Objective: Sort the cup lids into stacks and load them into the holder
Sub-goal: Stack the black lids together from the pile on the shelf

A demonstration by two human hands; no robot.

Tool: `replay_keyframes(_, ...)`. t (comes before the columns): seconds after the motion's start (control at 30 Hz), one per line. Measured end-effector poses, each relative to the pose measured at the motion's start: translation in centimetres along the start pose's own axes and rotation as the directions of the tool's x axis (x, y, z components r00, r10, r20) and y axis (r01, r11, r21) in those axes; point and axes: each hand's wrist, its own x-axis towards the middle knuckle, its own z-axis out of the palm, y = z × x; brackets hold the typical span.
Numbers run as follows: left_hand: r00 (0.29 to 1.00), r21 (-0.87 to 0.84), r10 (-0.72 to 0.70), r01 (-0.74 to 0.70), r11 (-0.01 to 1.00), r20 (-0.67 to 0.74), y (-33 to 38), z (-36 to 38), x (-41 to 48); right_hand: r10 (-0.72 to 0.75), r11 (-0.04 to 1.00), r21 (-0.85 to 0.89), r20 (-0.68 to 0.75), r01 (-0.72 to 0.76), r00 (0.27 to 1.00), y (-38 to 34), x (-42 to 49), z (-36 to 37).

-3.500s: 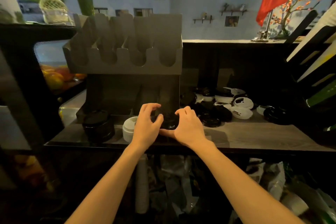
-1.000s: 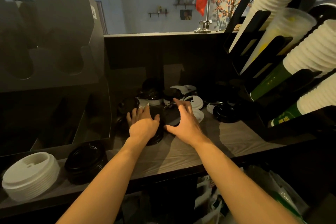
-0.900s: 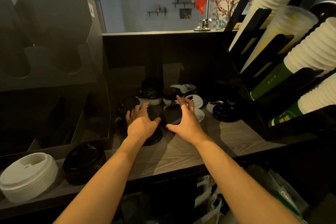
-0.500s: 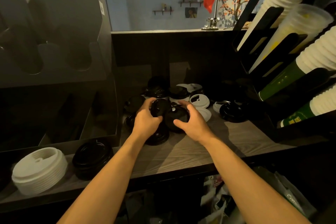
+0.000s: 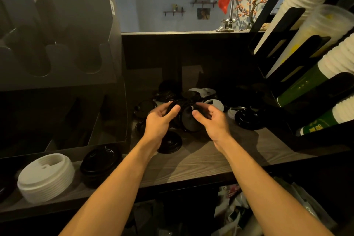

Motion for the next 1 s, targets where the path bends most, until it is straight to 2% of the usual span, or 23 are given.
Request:
replay_keyframes(0.17,1.000,0.053,-0.010,0.010,0.999,-0.002,0.14,0.53,-0.11,-0.076,0.993,-0.084,0.023,0.078,0.997,-0.15,-0.33,0.13)
replay_keyframes(0.3,0.995,0.077,-0.039,0.031,0.997,0.094,0.01,0.76,-0.26,-0.083,0.995,-0.048,0.037,0.085,0.996,-0.45,-0.44,0.09)
replay_keyframes(0.47,0.990,-0.018,-0.060,0.063,0.998,0.131,0.13,0.60,-0.29,-0.047,0.997,-0.065,0.070,0.052,0.996,0.06,-0.25,0.27)
replay_keyframes(0.57,0.984,0.007,-0.067,0.067,0.998,0.168,0.00,0.55,-0.40,-0.008,0.997,-0.075,0.080,0.014,0.997,0.24,-0.25,0.28)
replay_keyframes(0.7,0.988,-0.065,-0.024,0.035,0.997,0.153,-0.09,0.67,-0.57,-0.066,0.985,-0.153,0.065,0.075,0.996,0.01,-0.56,0.29)
replay_keyframes(0.87,0.991,-0.036,0.047,-0.042,0.998,0.128,-0.19,0.41,-0.57,-0.005,0.994,-0.105,0.128,0.019,0.992,0.11,-0.58,0.48)
replay_keyframes(1.0,0.993,-0.088,-0.040,0.050,0.995,0.112,-0.26,0.66,-0.33,0.026,0.999,0.027,0.037,-0.027,0.999,-0.55,-0.36,0.14)
